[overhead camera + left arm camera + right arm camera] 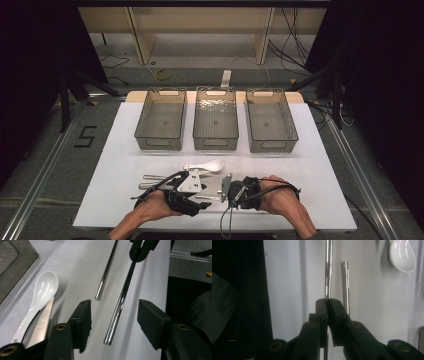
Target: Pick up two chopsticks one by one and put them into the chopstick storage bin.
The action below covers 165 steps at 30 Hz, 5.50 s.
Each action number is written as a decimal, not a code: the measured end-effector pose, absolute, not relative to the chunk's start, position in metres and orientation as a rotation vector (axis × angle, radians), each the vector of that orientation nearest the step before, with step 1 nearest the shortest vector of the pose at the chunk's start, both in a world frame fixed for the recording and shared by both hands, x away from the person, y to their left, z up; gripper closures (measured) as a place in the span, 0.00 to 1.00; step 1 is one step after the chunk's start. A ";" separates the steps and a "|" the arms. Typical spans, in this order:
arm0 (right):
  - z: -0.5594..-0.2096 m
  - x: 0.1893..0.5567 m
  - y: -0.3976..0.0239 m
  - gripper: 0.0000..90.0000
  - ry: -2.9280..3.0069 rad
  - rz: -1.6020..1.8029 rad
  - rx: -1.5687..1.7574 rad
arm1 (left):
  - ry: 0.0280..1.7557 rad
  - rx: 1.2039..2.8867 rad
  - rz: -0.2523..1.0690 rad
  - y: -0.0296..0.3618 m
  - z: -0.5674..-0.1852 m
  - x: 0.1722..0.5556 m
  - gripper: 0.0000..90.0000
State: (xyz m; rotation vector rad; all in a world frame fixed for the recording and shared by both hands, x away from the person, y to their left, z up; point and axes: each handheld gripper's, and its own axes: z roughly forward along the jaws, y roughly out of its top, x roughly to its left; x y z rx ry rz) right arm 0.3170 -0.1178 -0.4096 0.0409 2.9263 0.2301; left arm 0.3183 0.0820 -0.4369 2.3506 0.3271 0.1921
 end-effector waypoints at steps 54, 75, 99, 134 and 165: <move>-0.390 0.336 -0.202 0.43 2.423 1.135 0.711 | 0.547 2.303 0.244 0.118 -0.424 0.341 0.93; -0.430 0.325 -0.221 0.36 2.404 1.189 0.902 | 0.989 2.014 0.376 0.189 -0.405 0.412 0.93; -0.432 0.321 -0.222 0.35 2.431 1.189 0.899 | 1.278 1.958 0.459 0.220 -0.403 0.493 0.93; -0.426 0.327 -0.226 0.35 2.514 1.109 0.879 | 1.296 1.873 0.271 0.223 -0.403 0.478 0.33; -0.446 0.372 -0.195 0.58 2.943 0.339 0.722 | 0.876 1.950 0.272 0.166 -0.413 0.343 0.17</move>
